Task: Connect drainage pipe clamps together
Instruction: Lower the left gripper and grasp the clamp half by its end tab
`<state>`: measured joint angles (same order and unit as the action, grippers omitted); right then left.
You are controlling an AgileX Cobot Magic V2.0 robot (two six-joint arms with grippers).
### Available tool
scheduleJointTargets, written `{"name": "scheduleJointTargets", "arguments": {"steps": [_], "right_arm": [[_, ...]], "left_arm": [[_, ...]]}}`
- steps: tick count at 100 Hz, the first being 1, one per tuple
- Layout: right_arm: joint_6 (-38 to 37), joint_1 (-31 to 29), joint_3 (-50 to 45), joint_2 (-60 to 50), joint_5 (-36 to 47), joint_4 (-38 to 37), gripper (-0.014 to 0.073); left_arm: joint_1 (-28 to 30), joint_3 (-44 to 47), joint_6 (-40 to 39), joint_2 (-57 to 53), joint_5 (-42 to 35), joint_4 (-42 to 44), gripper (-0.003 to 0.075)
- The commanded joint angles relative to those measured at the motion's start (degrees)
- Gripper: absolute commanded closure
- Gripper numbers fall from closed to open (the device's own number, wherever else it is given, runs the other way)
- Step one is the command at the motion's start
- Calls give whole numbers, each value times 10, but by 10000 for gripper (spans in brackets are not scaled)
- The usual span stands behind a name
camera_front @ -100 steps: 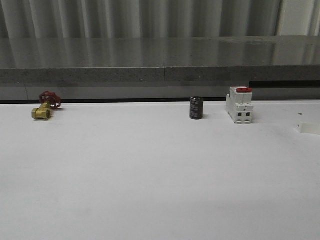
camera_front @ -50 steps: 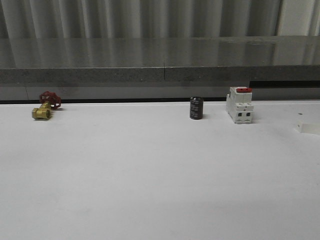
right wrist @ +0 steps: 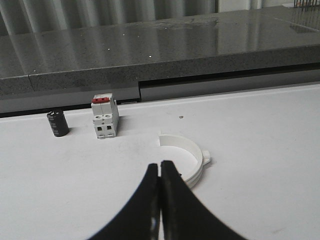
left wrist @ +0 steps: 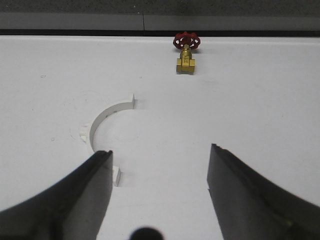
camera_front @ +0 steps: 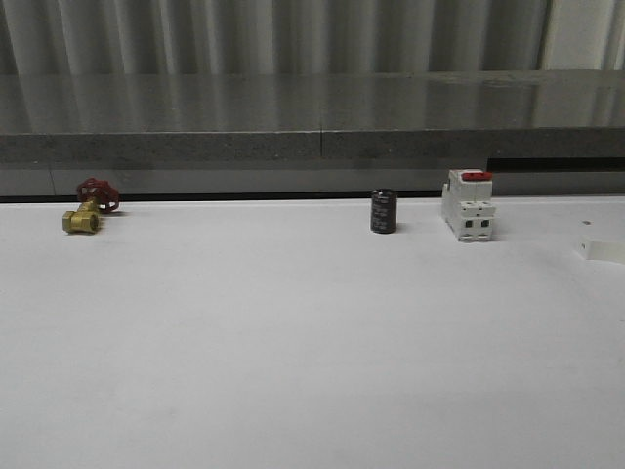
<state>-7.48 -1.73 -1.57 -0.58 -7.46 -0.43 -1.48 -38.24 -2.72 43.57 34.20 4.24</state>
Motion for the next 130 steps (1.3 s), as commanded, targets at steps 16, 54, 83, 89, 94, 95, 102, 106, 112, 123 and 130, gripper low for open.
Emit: {"name": "scheduleJointTargets", "arguments": {"steps": [16,54,83,89,94,95,102,106,112,123,130], "right_arm": [[1,0,10,-10,51,0,658],[1,0,10,-10,51,0,658],[1,0,10,-10,51,0,658],[1,0,10,-10,51,0,658],[1,0,10,-10,51,0,658],[1,0,10,-10,51,0,658],[1,0,10,-10,51,0,658],[1,0,10,-10,51,0,658],[1,0,10,-10,51,0,658],[1,0,10,-10,51,0,658],[1,0,10,-10,51,0,658]], "left_arm": [[70,-123,-8,136,25,11,242],[164,-280,27,413,190,-47,242],[164,-387,35,570,198,-38,242],[164,-402,35,593,199,-29,242],[164,-413,35,613,197,-22,242],[164,-416,35,615,197,-22,242],[164,-431,35,641,196,-22,242],[164,-440,35,655,196,-22,242],[164,-452,35,672,196,-22,242],[164,-467,35,699,197,-23,242],[164,-471,35,709,195,-23,245]]}}
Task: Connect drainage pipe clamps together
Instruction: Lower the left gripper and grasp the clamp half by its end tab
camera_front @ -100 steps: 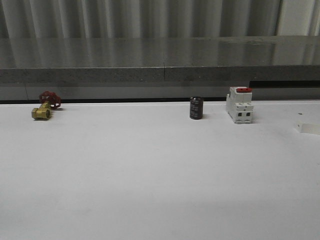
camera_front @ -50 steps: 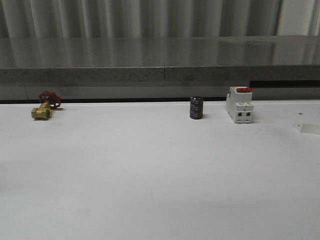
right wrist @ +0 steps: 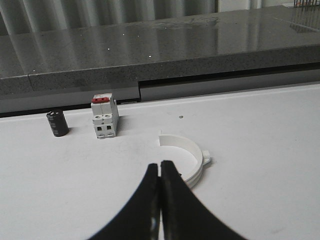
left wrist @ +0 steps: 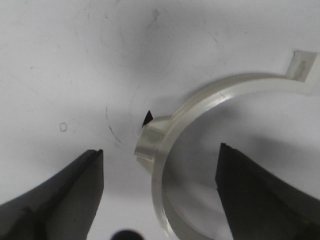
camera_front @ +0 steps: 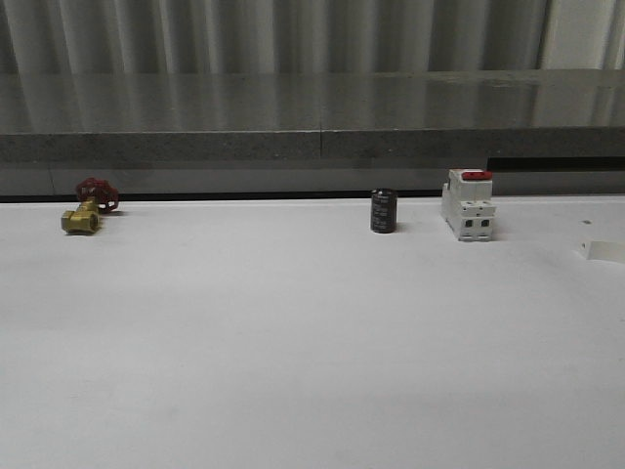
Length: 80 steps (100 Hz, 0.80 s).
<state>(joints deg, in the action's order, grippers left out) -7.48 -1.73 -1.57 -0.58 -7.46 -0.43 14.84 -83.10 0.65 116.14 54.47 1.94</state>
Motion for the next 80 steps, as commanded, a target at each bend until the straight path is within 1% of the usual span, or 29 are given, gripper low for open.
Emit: {"name": "scheduleJointTargets", "arguments": {"steps": [1,17,26,31,43,50,57,65,80], "right_arm": [[1,0,10,-10,51,0,658],[1,0,10,-10,51,0,658],[1,0,10,-10,51,0,658],[1,0,10,-10,51,0,658],[1,0,10,-10,51,0,658],[1,0,10,-10,51,0,658],[1,0,10,-10,51,0,658],[1,0,10,-10,51,0,658],[1,0,10,-10,51,0,658]], "left_arm": [[0,-22,1,-16,-8,0,248],[0,-26,1,2,-17,0,278],[0,-27,1,10,-20,1,322],[0,-27,1,14,-25,1,365],[0,-27,3,15,-32,3,538],[-1,-27,13,15,-32,3,624],[-2,-27,13,14,-31,3,686],[-3,-27,13,6,-31,3,723],[-17,-27,13,-32,-31,0,731]]}}
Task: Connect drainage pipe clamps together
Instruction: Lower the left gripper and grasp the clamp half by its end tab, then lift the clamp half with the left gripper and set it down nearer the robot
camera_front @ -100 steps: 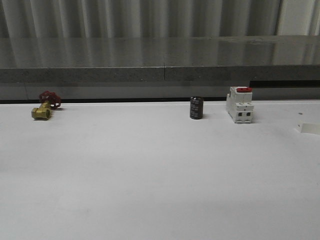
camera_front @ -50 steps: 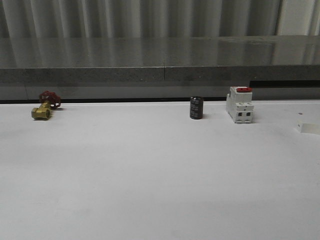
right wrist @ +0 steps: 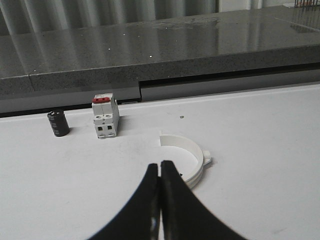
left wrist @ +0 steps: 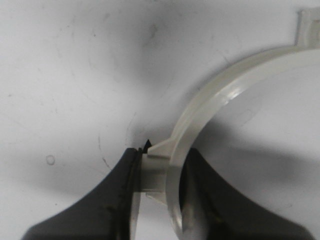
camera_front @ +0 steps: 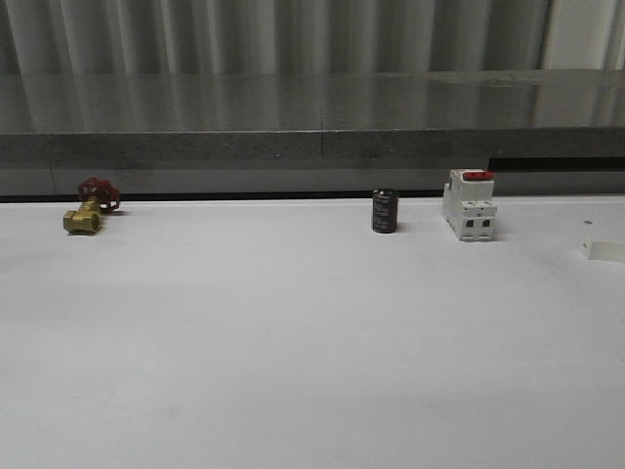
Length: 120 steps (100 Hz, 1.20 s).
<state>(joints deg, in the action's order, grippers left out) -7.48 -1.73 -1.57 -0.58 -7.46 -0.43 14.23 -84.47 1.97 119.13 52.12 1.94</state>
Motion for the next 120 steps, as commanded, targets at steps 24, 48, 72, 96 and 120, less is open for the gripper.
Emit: {"name": "scheduleJointTargets", "arguments": {"steps": [24,48,72,96,120], "right_arm": [[1,0,10,-10,51,0,658],[1,0,10,-10,51,0,658],[1,0,10,-10,51,0,658],[1,0,10,-10,51,0,658],[1,0,10,-10,51,0,658]], "left_arm": [[-67,29,-20,-154,-9,-9,731],[-167,77,-133,-210,-22,-15,731],[-310,78,-282,-206,-41,26,730],[-412,78,-407,-199,-63,63,730],[-451,78,-413,-146,-62,29,730]]}}
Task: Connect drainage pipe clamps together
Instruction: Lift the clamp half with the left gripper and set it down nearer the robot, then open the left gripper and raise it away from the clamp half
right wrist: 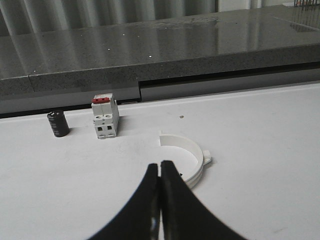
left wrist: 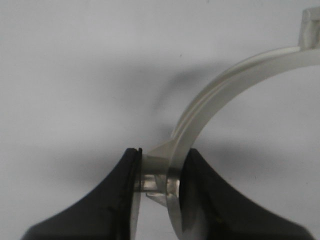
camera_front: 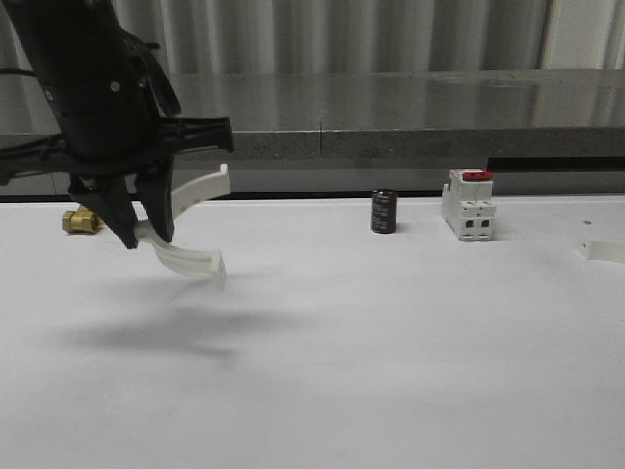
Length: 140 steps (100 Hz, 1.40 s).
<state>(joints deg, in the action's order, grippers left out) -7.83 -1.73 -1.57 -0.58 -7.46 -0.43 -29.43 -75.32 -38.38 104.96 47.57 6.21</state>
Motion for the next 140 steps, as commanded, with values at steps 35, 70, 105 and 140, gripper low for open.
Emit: {"name": "scheduleJointTargets", "arguments": {"steps": [35,70,105,140], "right_arm": [[5,0,10,-10,51,0,658],[5,0,10,-10,51,0,658],[5,0,10,-10,51,0,658],[5,0,10,-10,51,0,658]], "left_arm": [[-32,-14,3,45,-26,-18,657],[-30,-18,3,42,-34,-17,265],[-25,-36,120,-54,-32,35,529],[72,-22,291,-158,24,22,741]]}}
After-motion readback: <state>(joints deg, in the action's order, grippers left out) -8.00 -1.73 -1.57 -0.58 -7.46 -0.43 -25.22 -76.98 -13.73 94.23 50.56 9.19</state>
